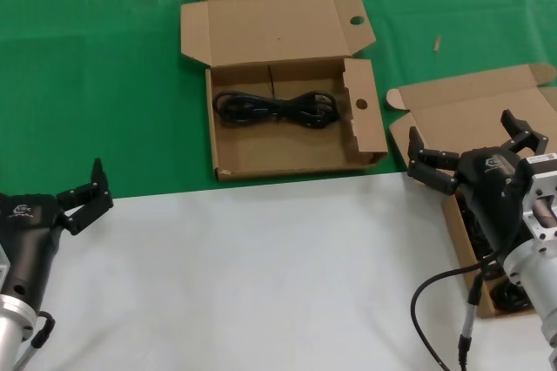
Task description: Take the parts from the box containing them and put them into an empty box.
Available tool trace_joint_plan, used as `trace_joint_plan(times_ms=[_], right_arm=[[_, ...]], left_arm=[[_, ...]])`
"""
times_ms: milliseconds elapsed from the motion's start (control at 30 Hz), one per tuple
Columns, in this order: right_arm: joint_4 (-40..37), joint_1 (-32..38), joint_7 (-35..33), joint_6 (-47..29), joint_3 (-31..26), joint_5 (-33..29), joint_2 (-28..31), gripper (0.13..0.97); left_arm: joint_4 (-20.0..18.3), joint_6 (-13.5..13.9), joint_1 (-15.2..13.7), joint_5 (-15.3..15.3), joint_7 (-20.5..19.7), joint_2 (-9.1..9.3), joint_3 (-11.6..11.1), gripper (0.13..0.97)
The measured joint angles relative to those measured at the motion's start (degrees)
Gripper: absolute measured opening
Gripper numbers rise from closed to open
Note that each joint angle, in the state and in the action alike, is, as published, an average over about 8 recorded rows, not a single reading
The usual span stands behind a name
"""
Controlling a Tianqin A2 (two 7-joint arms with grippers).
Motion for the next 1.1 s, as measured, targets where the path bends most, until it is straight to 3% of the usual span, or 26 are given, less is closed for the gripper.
trace_joint_plan(times_ms=[1100], right_arm=[[0.0, 0.0, 0.0, 0.0, 0.0, 0.0, 0.0, 0.966]], left_arm=[[0.0, 0.0, 0.0, 0.0, 0.0, 0.0, 0.0, 0.966]])
